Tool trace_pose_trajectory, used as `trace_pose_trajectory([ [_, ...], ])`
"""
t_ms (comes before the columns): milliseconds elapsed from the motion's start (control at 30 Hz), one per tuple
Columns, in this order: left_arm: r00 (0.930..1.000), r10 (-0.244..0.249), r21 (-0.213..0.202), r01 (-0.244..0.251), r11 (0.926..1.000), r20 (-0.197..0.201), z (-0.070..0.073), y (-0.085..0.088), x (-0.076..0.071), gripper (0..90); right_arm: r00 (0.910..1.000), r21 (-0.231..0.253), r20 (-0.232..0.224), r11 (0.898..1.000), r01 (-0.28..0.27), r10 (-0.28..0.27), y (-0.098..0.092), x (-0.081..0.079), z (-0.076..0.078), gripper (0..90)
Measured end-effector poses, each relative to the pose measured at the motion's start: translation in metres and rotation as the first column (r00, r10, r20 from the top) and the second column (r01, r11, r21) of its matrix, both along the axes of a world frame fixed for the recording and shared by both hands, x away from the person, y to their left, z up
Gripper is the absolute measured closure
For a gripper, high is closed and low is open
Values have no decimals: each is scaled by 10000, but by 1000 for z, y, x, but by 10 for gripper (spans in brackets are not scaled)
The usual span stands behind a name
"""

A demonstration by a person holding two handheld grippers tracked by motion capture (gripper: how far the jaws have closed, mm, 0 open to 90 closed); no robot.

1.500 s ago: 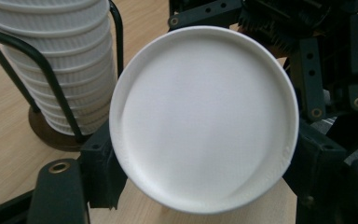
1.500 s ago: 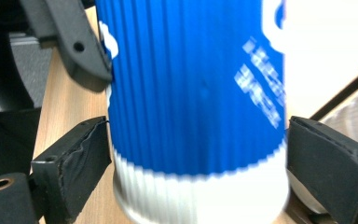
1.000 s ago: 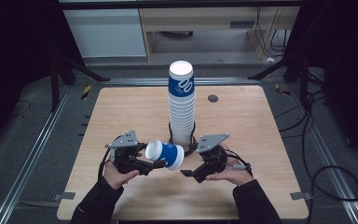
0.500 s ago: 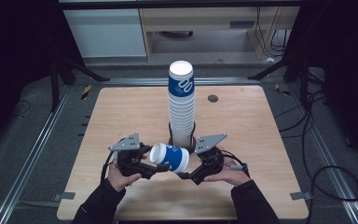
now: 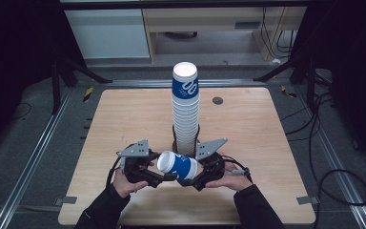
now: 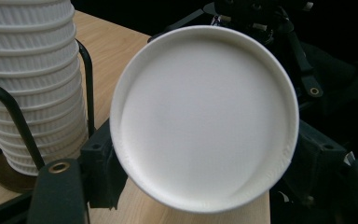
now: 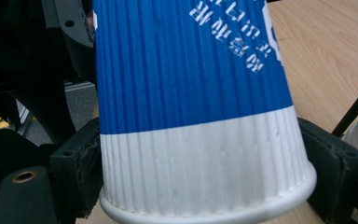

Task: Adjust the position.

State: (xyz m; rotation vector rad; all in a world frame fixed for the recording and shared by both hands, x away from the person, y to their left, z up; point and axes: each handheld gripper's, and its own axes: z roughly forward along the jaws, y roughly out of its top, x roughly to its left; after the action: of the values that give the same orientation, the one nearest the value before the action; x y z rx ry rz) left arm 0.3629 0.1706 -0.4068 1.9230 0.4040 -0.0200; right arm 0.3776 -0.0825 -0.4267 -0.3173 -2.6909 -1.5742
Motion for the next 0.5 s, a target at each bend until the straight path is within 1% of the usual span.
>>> trace_pose_trajectory([
  [100, 10000, 59, 49, -59, 10000, -11, 1, 0, 0, 239, 10000, -35, -25, 10000, 17, -17, -1, 1, 0, 155],
  [267, 9999, 94, 43, -94, 9999, 41, 8, 6, 0, 195, 10000, -187, 39, 9998, 44, -43, -4, 2, 0, 158],
  [300, 10000, 74, 30, -75, 10000, 27, 10, 9, 1, 183, 9999, -261, 86, 9996, 68, -66, -5, 2, 0, 158],
  [333, 10000, 90, 42, -91, 9999, 39, 10, 10, 1, 183, 9998, -446, 198, 9990, 101, -92, -6, 2, 1, 157],
  [367, 10000, 68, 115, -68, 9999, -28, 11, 12, 2, 181, 9997, -526, 225, 9985, 131, -120, -7, 2, 1, 157],
  [400, 9999, 9, 276, -4, 9996, -154, 12, 13, 2, 167, 9994, -609, 297, 9980, 179, -161, -8, 2, 1, 156],
  [467, 9999, 50, 585, -45, 9983, -88, 12, 15, 3, 153, 9989, -785, 398, 9965, 283, -253, -11, 3, 2, 156],
  [500, 9997, -40, 785, 58, 9969, -233, 11, 15, 4, 151, 9985, -879, 465, 9956, 314, -274, -11, 3, 2, 156],
])
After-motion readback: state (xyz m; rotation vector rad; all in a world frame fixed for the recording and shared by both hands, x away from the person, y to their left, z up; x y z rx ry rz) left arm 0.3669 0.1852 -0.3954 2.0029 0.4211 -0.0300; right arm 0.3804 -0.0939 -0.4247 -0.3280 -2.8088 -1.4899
